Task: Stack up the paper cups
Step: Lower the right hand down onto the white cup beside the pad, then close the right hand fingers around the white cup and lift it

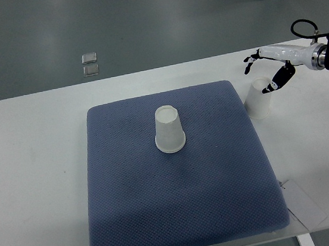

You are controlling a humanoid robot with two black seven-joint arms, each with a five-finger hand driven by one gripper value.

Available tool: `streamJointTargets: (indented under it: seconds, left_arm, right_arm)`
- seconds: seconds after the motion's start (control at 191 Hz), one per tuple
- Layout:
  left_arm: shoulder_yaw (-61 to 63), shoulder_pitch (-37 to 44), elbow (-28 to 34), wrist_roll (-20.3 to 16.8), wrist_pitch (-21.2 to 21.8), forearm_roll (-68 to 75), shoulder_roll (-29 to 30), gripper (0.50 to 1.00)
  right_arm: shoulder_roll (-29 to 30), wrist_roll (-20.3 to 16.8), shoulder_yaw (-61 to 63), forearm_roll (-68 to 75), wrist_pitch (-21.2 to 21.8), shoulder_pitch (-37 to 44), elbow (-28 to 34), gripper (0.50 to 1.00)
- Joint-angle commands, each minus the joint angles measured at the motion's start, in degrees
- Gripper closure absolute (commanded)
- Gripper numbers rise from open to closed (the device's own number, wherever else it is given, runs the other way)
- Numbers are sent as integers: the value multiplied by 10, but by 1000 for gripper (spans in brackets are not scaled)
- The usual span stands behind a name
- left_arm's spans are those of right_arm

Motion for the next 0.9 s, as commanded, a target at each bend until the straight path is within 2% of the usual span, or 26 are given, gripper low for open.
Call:
streamJointTargets:
  seconds: [0.0, 0.475, 0.893]
  left_arm:
    - [0, 0, 0, 0, 0, 0, 0, 500]
    - [0, 0, 0, 0, 0, 0, 0, 500]
    - [0, 0, 0, 0, 0, 0, 0, 500]
  right_arm:
    - [1, 0, -2, -1, -2, 0, -3, 591]
    - [25, -1, -10, -38, -10, 0, -49, 591]
    - [35, 0, -42, -38, -32, -1, -59, 591]
